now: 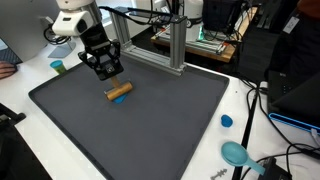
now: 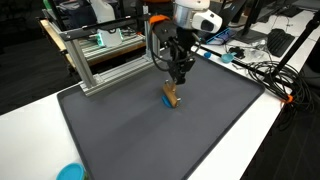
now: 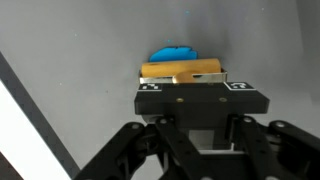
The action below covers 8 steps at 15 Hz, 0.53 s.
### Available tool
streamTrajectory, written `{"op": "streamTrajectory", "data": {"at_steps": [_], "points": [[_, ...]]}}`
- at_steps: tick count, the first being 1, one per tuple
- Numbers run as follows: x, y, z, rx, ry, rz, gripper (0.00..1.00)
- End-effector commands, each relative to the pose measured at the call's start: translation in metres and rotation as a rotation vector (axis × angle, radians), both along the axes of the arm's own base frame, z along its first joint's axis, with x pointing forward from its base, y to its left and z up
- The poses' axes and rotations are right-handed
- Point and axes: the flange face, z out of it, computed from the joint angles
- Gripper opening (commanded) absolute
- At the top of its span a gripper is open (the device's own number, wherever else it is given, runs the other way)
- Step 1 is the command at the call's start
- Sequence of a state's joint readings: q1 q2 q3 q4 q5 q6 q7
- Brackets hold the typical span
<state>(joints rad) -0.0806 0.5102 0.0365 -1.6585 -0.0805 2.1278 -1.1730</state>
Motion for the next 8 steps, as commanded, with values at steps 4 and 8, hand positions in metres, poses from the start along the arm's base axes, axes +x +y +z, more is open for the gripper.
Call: {"op": "streamTrajectory", "data": {"at_steps": [4,8], "points": [[0.004,-0.003,-0.02,-0.037,-0.002,-0.064,0.22],[0.002,-0.007,-0.037,-0.076,0.021,-0.096,0.22]]}}
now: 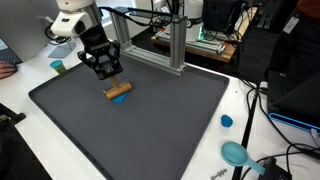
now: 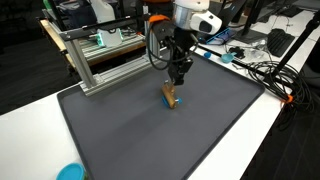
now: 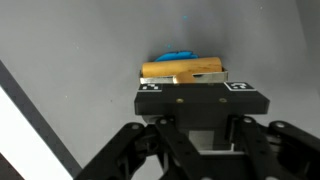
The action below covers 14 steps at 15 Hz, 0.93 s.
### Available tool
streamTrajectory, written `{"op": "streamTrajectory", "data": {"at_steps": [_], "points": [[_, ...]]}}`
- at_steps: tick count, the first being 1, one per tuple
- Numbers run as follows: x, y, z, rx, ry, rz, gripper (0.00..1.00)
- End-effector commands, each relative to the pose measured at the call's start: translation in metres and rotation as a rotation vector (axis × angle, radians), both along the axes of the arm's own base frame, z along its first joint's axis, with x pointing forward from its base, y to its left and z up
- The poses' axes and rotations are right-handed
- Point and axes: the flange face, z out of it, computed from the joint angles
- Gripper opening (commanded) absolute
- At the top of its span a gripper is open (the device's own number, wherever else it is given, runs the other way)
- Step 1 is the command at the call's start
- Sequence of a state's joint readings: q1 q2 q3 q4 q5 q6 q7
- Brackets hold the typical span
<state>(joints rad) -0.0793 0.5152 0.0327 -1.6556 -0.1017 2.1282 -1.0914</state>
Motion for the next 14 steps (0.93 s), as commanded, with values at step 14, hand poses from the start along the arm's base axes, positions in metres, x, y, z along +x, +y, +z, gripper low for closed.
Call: {"op": "streamTrajectory", "data": {"at_steps": [14], "points": [[0.0,-0.002,-0.05,-0.188,0.061,-0.121,0.22]]}}
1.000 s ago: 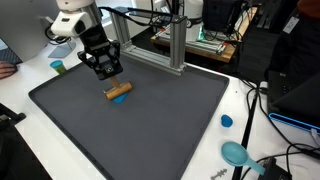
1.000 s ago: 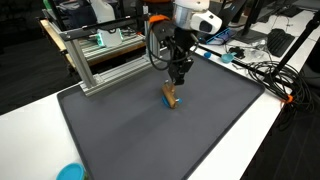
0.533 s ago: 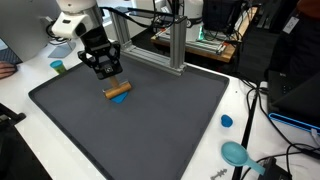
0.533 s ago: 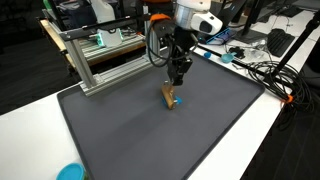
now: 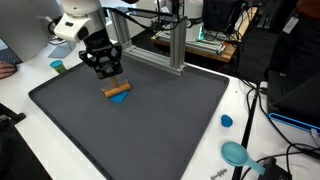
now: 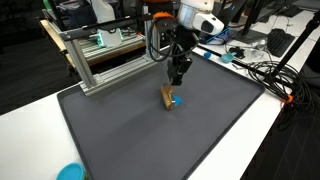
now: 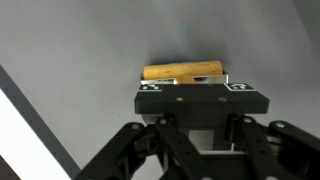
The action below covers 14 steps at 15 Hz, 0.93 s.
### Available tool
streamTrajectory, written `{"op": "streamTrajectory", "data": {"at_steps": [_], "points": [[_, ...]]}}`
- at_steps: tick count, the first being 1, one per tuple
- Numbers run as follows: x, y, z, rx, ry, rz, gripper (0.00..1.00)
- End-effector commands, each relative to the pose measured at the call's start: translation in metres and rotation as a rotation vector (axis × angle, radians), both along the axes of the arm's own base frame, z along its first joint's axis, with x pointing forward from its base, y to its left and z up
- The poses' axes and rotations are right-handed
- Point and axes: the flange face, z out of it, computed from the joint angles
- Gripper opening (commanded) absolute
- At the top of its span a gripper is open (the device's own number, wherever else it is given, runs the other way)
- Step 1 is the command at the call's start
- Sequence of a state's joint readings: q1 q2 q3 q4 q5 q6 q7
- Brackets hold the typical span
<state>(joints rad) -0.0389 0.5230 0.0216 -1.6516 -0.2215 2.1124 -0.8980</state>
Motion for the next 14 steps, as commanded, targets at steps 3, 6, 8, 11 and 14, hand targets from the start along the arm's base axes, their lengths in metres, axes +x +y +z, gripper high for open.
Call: {"op": "streamTrajectory", "data": {"at_steps": [3,6,8,11,14], "points": [[0.0,-0.0177,-0.048,-0.079,0.076,-0.049,0.22],[0.0011,-0.0189,-0.0504,-0.076,0.088,-0.061,0.22],[0.0019,-0.0203,-0.0523,-0.081,0.094,-0.072,0.22],[0.0032,-0.0224,-0.0527,-0.083,0.094,-0.093,0.22],[0.0042,-0.0253,-0.0451,-0.064,0.081,-0.114,0.22]]}}
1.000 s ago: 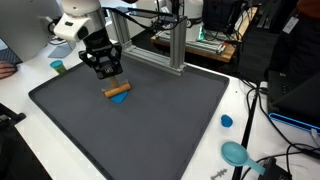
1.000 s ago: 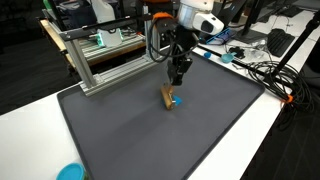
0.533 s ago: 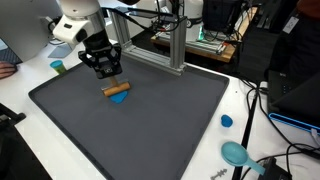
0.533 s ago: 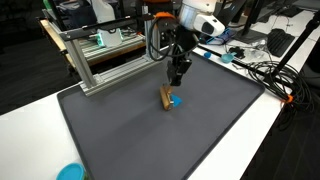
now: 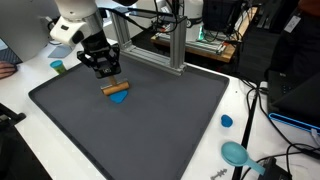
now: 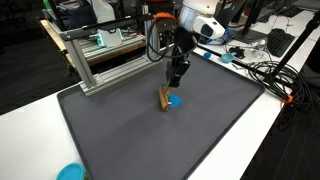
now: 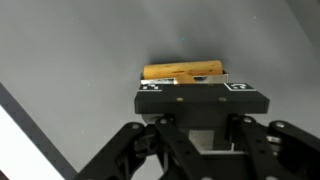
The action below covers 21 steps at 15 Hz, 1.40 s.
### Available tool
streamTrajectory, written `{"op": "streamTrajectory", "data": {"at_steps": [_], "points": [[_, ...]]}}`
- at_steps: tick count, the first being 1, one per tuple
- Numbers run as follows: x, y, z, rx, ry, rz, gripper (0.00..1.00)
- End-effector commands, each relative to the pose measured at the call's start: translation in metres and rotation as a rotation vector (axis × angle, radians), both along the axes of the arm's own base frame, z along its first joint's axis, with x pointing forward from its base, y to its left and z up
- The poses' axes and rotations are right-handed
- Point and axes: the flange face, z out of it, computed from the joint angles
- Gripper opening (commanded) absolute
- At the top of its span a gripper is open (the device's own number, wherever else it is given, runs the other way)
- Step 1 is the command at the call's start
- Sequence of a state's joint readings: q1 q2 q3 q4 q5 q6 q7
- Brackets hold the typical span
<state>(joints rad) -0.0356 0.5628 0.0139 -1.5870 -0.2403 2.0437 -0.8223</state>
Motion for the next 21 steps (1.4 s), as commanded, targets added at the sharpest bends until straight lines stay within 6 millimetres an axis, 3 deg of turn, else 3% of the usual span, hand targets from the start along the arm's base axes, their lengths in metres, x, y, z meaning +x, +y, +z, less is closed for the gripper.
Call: {"op": "streamTrajectory", "data": {"at_steps": [1,4,6,9,11,16,19,21], "points": [[-0.004,-0.022,-0.034,-0.022,0.04,-0.051,0.22],[-0.009,-0.026,-0.024,0.009,0.034,-0.093,0.22],[-0.014,-0.027,-0.001,0.043,0.001,-0.138,0.22],[-0.023,-0.032,0.015,0.041,-0.014,-0.253,0.22],[-0.034,-0.029,0.036,0.135,-0.067,-0.318,0.22],[-0.077,0.0,0.117,0.327,-0.198,-0.42,0.22],[-0.117,0.01,0.159,0.355,-0.257,-0.569,0.22],[-0.149,0.017,0.175,0.352,-0.292,-0.663,0.22]]}}
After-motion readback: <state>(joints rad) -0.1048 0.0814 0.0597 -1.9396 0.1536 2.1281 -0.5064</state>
